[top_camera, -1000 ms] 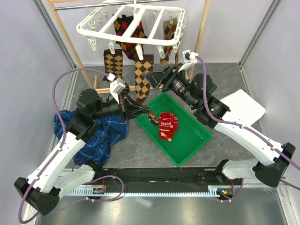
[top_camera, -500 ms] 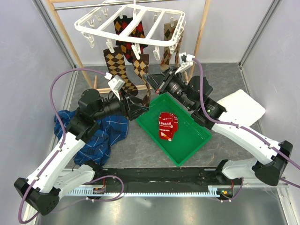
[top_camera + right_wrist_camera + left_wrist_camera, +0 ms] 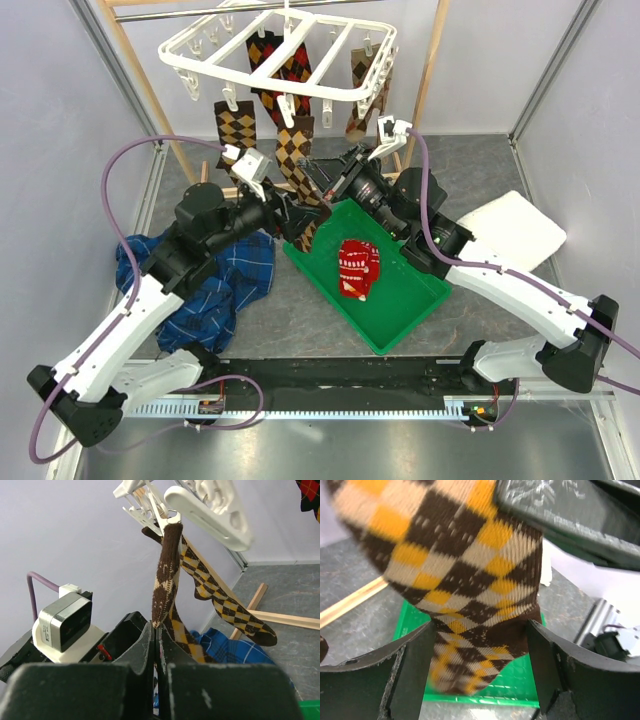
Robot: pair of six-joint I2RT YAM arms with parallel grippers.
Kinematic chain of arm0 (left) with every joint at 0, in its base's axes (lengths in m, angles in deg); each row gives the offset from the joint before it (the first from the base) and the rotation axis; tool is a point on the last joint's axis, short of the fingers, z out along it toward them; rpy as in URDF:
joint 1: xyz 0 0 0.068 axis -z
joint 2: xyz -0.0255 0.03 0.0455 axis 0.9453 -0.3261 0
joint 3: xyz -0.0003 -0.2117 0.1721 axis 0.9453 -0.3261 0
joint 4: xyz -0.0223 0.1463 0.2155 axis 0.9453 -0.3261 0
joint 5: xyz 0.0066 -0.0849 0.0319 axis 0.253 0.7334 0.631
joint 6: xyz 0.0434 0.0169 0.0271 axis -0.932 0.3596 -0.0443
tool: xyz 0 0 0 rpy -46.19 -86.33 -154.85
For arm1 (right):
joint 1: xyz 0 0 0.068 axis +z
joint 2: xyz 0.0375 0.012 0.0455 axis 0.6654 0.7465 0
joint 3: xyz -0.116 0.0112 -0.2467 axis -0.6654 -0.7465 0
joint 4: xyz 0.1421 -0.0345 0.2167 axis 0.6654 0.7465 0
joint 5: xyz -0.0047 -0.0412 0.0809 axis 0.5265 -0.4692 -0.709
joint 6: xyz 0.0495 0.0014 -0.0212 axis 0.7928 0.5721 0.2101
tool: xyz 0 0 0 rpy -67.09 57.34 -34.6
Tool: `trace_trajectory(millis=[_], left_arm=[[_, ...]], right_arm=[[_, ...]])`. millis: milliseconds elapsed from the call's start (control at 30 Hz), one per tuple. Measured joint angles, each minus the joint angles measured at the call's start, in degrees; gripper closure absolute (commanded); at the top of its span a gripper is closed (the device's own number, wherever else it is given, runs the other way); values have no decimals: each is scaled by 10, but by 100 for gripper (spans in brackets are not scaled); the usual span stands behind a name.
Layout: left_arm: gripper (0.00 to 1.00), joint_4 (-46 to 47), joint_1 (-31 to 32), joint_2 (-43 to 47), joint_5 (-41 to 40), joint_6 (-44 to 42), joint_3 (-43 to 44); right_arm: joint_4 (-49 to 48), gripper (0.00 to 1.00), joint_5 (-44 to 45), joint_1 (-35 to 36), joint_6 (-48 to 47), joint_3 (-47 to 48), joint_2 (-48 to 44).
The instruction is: Remove the socks clipped to the hanger
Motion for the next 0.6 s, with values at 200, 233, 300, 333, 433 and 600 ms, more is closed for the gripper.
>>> trace_trajectory(millis=[200,233,300,333,433,600], left_arm=[[21,5,37,-39,-72,-17,20],[20,6,39,-42,-82,-17,20],[20,8,40,-45,-91,-17,20],[20,8,42,-45,-96,-17,20],[19,16,49,-43,-103,-17,20],[20,14,54,-16,-117,-14,20]], right_arm=[[-4,100,18,10,14,-2,6],[-5,100,23,11,15,-2,7],[-5,100,30,15,18,-7,7],[-5,100,33,16,18,-8,7],[-5,100,43,18,18,-10,7],[-6,100,61,18,14,-12,7]])
